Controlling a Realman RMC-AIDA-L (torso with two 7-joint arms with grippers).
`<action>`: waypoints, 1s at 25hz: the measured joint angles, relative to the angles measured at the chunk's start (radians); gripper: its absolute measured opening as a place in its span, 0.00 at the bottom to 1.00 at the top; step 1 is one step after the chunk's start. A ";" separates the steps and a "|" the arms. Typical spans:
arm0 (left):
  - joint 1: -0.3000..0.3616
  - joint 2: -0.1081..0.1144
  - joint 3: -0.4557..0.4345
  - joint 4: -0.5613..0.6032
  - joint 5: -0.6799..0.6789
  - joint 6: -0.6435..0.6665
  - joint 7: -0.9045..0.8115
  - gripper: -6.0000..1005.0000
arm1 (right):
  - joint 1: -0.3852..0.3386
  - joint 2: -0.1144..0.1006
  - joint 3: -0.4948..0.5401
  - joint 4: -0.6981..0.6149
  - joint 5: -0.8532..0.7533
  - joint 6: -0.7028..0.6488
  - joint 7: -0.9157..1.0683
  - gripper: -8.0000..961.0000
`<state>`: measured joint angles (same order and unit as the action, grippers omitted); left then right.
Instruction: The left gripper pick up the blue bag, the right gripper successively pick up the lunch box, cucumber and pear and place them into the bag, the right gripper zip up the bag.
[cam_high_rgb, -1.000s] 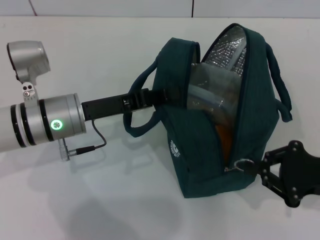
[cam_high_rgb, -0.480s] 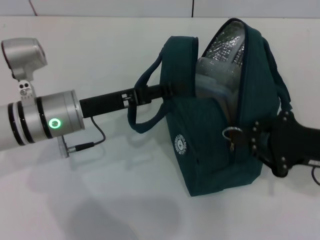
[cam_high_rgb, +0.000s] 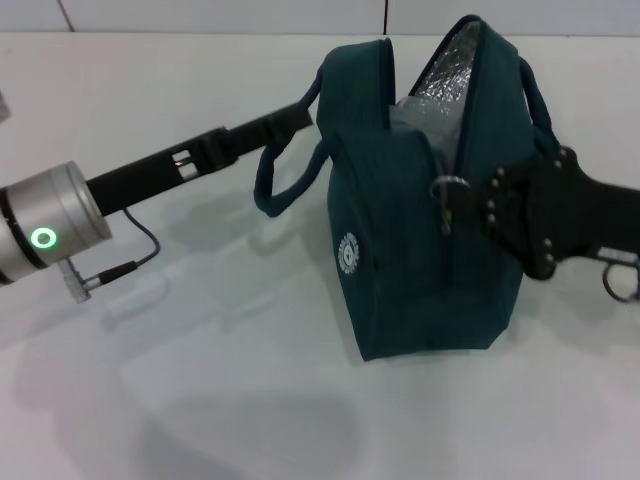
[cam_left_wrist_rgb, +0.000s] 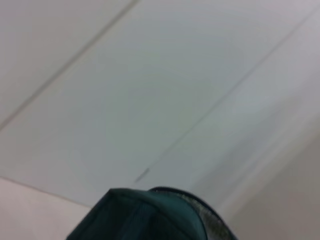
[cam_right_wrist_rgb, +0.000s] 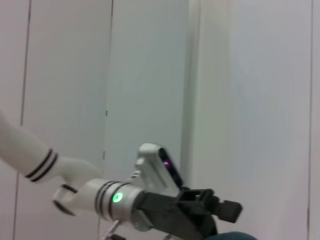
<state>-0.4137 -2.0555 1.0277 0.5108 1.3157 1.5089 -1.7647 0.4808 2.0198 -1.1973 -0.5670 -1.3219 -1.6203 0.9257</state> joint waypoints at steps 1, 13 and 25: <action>0.006 -0.001 -0.014 0.000 -0.001 0.001 0.005 0.69 | 0.014 0.000 -0.002 0.003 0.008 0.014 0.001 0.01; 0.048 -0.007 -0.097 0.002 -0.009 0.026 0.047 0.88 | 0.042 -0.002 -0.045 -0.034 0.039 0.053 0.030 0.01; 0.058 -0.009 -0.105 0.000 -0.008 0.040 0.057 0.87 | 0.030 -0.005 -0.052 -0.087 0.063 0.052 0.040 0.01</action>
<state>-0.3560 -2.0648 0.9225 0.5110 1.3072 1.5488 -1.7076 0.5103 2.0144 -1.2495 -0.6543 -1.2587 -1.5685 0.9661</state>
